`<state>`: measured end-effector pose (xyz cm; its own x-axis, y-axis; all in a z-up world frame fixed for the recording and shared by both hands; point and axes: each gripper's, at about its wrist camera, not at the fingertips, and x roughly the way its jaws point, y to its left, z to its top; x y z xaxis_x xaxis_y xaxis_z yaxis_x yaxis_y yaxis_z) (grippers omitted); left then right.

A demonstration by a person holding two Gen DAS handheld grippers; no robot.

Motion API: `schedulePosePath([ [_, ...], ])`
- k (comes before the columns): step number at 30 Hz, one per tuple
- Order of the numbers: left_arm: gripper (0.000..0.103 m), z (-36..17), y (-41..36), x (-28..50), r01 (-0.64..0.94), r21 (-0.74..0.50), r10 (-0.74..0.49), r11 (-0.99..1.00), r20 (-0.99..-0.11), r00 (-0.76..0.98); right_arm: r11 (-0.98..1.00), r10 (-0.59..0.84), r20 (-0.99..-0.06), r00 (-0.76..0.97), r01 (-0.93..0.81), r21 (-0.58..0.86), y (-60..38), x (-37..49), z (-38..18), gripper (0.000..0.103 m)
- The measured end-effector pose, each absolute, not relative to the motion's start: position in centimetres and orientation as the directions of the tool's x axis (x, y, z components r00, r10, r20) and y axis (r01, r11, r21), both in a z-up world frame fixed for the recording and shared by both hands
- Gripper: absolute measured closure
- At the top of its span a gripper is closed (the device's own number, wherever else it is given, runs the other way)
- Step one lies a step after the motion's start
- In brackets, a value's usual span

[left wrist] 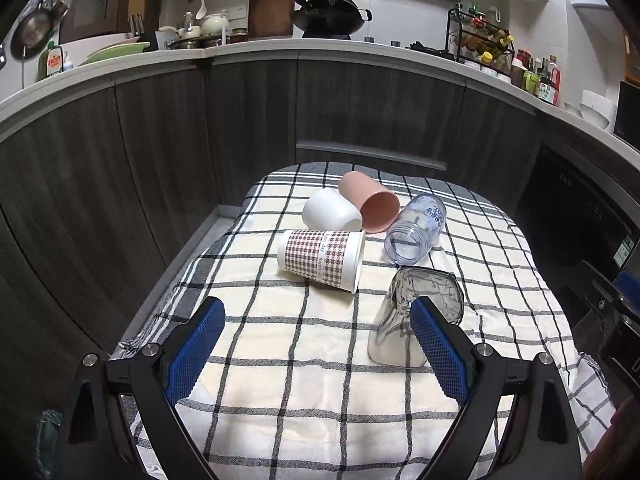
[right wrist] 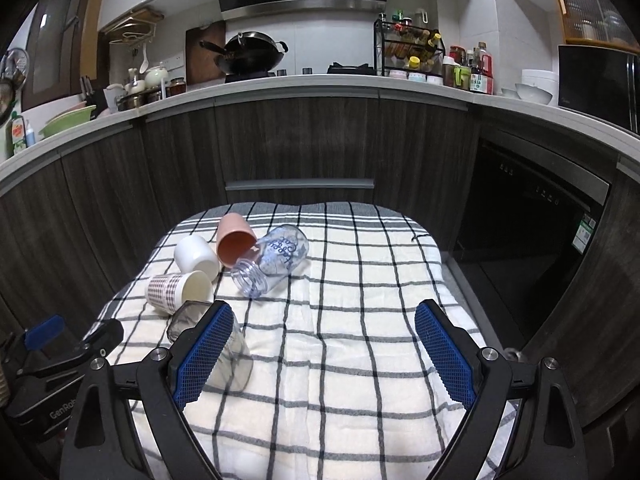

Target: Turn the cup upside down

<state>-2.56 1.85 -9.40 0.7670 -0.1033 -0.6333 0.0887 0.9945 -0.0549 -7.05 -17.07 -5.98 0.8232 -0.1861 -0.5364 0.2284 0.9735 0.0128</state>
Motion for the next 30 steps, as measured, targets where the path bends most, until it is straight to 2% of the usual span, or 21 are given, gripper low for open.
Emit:
schedulePosePath([
  [30,0.008,-8.97,1.39,-3.16,0.097,-0.024,-0.091,0.995,-0.616,0.782,0.971,-0.189,-0.525,0.829,0.236,0.023,-17.58,-7.57,-5.5,0.01],
])
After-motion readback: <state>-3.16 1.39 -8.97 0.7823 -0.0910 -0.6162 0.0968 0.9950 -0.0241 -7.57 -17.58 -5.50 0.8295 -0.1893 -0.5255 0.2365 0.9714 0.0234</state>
